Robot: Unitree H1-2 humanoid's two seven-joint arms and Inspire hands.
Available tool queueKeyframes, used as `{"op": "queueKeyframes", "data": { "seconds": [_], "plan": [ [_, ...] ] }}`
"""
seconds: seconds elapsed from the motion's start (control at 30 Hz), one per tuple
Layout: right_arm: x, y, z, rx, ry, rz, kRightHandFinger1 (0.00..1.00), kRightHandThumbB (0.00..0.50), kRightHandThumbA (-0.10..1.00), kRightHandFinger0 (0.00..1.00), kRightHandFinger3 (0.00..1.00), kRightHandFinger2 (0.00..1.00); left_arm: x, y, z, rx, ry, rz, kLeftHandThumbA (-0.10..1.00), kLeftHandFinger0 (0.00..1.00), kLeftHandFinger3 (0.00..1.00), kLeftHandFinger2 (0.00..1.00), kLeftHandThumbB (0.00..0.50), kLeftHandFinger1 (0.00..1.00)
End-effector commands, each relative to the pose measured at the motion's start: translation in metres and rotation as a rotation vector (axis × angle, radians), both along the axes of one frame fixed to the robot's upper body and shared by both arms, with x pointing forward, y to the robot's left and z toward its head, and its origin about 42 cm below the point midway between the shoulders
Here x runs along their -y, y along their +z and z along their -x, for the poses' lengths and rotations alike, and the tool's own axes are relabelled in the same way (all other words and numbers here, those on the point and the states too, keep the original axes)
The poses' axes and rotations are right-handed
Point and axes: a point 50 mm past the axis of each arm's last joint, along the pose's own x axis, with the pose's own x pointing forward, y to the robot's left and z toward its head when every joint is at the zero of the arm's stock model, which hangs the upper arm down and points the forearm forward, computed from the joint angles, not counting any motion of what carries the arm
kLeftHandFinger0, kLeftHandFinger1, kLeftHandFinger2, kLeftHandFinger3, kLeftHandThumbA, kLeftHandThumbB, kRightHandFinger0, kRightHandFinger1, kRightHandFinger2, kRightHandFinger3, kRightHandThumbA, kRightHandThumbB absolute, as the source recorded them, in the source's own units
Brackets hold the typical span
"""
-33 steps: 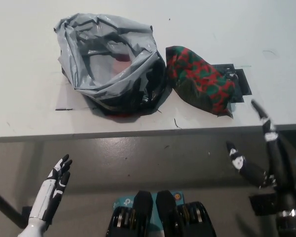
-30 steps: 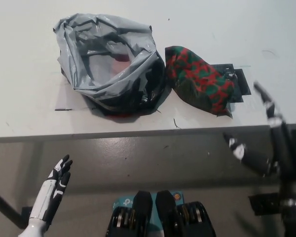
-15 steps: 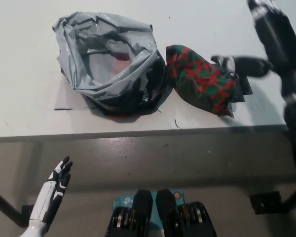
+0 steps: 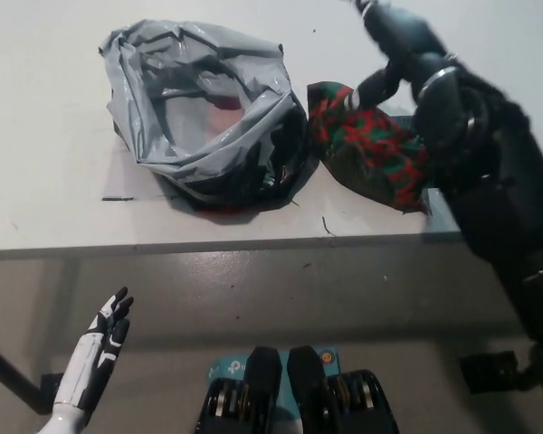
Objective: The robot uses its right hand to pick up a bag of coffee beans and puts it in the black plastic bag, then the robot grabs the top of the bag and lifts it.
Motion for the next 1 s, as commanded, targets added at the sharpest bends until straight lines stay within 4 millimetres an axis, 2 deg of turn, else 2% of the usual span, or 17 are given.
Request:
{"op": "queueKeyframes", "data": {
  "seconds": [0.0, 0.17, 0.27, 0.43, 0.6, 0.77, 0.97],
  "plan": [
    [-0.009, 0.008, -0.010, -0.024, -0.046, 0.005, 1.00, 0.500, 1.00, 1.00, 1.00, 1.00, 0.002, 0.015, 0.000, 0.060, -0.033, -0.027, 1.00, 1.00, 1.00, 1.00, 0.234, 1.00],
    [-0.015, -0.018, -0.014, -0.102, -0.060, -0.045, 1.00, 0.481, 1.00, 1.00, 1.00, 1.00, 0.001, 0.013, 0.001, 0.059, -0.034, -0.028, 1.00, 1.00, 1.00, 1.00, 0.241, 1.00],
    [-0.018, -0.031, -0.017, -0.158, -0.080, -0.081, 1.00, 0.500, 1.00, 1.00, 1.00, 1.00, -0.001, 0.012, 0.002, 0.062, -0.036, -0.030, 1.00, 1.00, 1.00, 1.00, 0.241, 1.00],
    [-0.025, -0.045, -0.019, -0.170, -0.129, -0.071, 1.00, 0.500, 1.00, 1.00, 1.00, 1.00, 0.000, 0.010, 0.004, 0.067, -0.034, -0.028, 1.00, 1.00, 1.00, 1.00, 0.228, 1.00],
    [-0.025, -0.041, -0.022, -0.137, -0.182, -0.064, 1.00, 0.500, 1.00, 1.00, 1.00, 1.00, -0.002, 0.012, 0.003, 0.069, -0.026, -0.038, 1.00, 1.00, 1.00, 1.00, 0.230, 1.00],
    [-0.021, -0.037, -0.024, -0.102, -0.224, -0.016, 1.00, 0.500, 1.00, 1.00, 1.00, 1.00, -0.003, 0.012, 0.003, 0.063, -0.027, -0.030, 1.00, 1.00, 1.00, 1.00, 0.258, 1.00],
    [-0.017, -0.036, -0.021, -0.039, -0.282, 0.058, 1.00, 0.500, 1.00, 1.00, 1.00, 1.00, -0.004, 0.009, 0.008, 0.056, -0.026, -0.033, 1.00, 1.00, 1.00, 1.00, 0.256, 1.00]
  ]
}}
